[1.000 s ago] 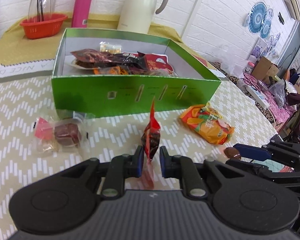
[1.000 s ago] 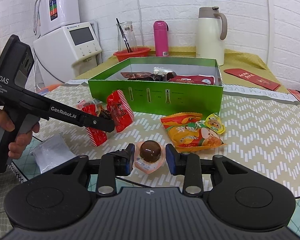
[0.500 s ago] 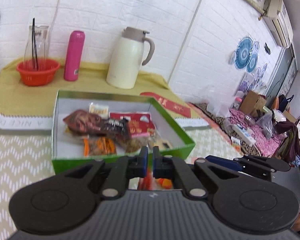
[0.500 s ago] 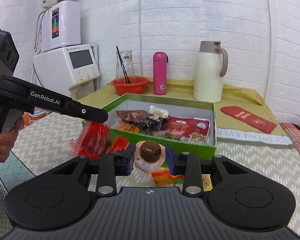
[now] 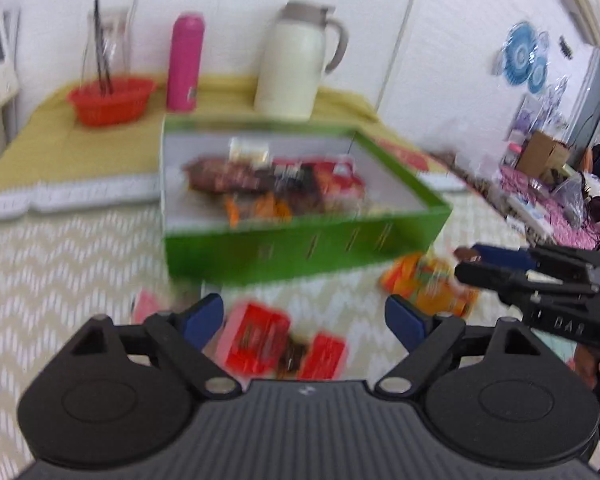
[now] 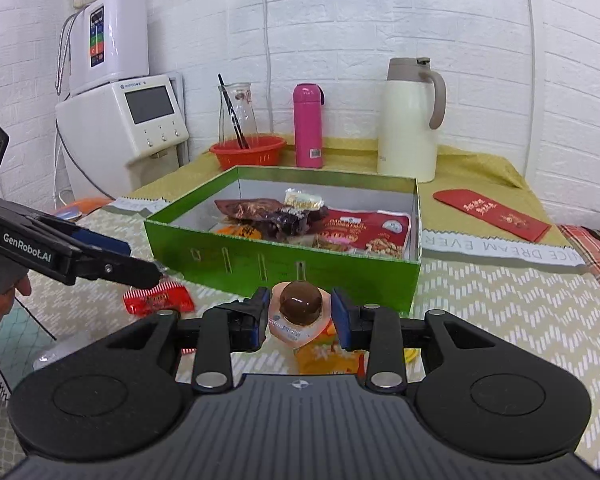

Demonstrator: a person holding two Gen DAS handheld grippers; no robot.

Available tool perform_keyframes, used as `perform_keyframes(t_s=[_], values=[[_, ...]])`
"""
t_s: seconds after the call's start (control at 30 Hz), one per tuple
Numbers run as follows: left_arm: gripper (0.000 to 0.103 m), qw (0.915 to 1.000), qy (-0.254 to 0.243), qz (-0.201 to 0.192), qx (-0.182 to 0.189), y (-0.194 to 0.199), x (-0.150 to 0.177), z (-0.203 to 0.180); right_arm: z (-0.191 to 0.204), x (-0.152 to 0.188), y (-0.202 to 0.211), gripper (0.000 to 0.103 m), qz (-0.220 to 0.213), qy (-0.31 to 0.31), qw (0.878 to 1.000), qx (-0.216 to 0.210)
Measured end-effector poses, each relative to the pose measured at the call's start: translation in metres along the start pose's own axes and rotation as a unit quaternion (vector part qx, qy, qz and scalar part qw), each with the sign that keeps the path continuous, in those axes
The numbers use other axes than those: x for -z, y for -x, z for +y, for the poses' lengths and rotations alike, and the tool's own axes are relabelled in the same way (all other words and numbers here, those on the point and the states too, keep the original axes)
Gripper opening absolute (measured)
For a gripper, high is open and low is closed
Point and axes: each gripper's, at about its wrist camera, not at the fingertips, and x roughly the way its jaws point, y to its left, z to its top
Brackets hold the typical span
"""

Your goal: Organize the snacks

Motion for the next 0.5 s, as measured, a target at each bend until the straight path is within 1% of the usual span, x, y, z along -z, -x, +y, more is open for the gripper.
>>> perform_keyframes(t_s=[0.07, 0.13, 0.2, 0.3, 0.33, 0.37, 0.4, 0.43, 0.5], values=[[0.091, 0.9996, 0.001, 0.024, -0.017, -0.005, 0.012, 0.002, 0.0, 0.006, -0.003, 0.059, 0.01, -0.008, 1.0, -0.005], [0.092, 0.9989, -0.009, 0.036, -0.027, -0.01, 0.019, -0.001, 0.002, 0.009, -0.006, 0.06, 0.017, -0.015, 1.0, -0.011], [0.092, 0.9985, -0.009, 0.05, -0.022, -0.018, 0.021, -0.003, 0.005, 0.011, -0.007, 0.06, 0.02, -0.016, 1.0, -0.015], [0.092, 0.9982, 0.008, 0.056, -0.019, -0.035, 0.019, -0.004, 0.01, 0.013, -0.005, 0.06, 0.022, -0.014, 0.999, -0.019], [0.09, 0.9986, 0.004, 0.047, -0.024, -0.038, 0.018, -0.006, 0.011, 0.014, -0.004, 0.06, 0.023, -0.013, 0.999, -0.02], [0.079, 0.9985, -0.007, 0.045, -0.032, -0.041, 0.017, -0.01, 0.011, 0.014, -0.004, 0.06, 0.024, -0.013, 0.999, -0.019], [0.033, 0.9981, -0.022, 0.044, -0.038, -0.043, 0.016, -0.014, 0.011, 0.014, -0.003, 0.06, 0.024, -0.013, 0.999, -0.018], [0.027, 0.9978, -0.033, 0.041, -0.04, -0.043, 0.014, -0.018, 0.011, 0.015, -0.003, 0.06, 0.025, -0.013, 0.999, -0.017], [0.023, 0.9985, -0.022, 0.046, -0.021, -0.044, 0.011, -0.019, 0.009, 0.015, -0.003, 0.06, 0.027, -0.015, 0.999, -0.015]])
